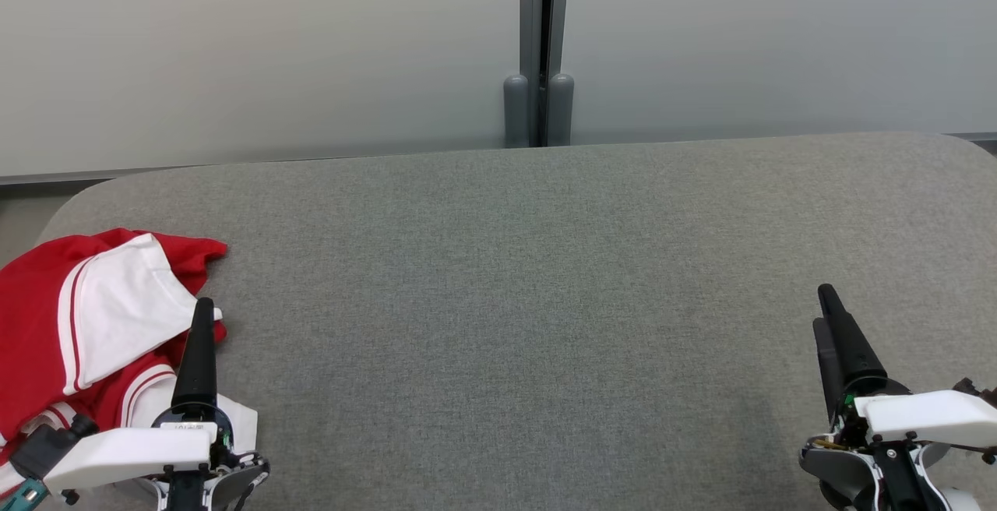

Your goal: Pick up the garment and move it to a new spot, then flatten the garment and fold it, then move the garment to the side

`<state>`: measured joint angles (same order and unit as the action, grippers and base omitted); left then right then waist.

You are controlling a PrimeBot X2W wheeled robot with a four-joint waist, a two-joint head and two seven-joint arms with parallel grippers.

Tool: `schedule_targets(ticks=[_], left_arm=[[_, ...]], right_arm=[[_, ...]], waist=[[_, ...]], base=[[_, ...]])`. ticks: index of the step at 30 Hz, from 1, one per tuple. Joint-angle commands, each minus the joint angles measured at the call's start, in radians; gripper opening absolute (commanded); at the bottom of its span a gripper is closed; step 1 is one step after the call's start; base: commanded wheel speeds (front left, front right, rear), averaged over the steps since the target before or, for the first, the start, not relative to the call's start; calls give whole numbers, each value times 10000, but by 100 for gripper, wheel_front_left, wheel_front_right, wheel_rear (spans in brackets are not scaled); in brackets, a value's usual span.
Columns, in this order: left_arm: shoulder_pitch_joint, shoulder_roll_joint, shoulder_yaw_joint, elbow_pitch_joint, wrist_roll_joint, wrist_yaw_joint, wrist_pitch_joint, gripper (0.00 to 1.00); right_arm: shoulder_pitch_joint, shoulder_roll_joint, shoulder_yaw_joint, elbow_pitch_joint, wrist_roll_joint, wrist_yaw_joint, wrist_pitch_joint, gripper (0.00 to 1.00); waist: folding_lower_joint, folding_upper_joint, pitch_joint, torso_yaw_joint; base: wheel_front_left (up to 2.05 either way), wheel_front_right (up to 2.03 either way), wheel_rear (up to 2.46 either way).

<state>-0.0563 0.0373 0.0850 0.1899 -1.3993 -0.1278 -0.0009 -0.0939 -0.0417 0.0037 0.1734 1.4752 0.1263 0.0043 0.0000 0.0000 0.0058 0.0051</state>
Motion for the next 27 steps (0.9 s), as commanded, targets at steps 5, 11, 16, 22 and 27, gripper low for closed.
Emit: schedule_targets(ticks=[5,11,16,22,27], left_arm=[[-103,87,-94,-448,1520,84,-262,100],[-11,94,-270,-693,3026,288,-484,100],[81,99,-439,-752,4462,547,-659,100],[138,106,-658,-717,5950,821,-857,100],[170,109,-778,-729,6721,921,-988,100]], right_arm=[[-339,-123,348,-447,-1216,41,-309,100],[-384,-196,661,-544,-2488,43,-534,100],[-413,-254,842,-495,-3675,45,-717,100],[-480,-338,1011,-380,-5276,48,-915,100],[-511,-367,1159,-260,-6156,49,-1039,100]], waist=[[0,0,-3,21],[0,0,-19,34],[0,0,-28,37],[0,0,-40,42],[0,0,-48,54]], base=[[0,0,0],[0,0,0],[0,0,0],[0,0,0],[0,0,0]])
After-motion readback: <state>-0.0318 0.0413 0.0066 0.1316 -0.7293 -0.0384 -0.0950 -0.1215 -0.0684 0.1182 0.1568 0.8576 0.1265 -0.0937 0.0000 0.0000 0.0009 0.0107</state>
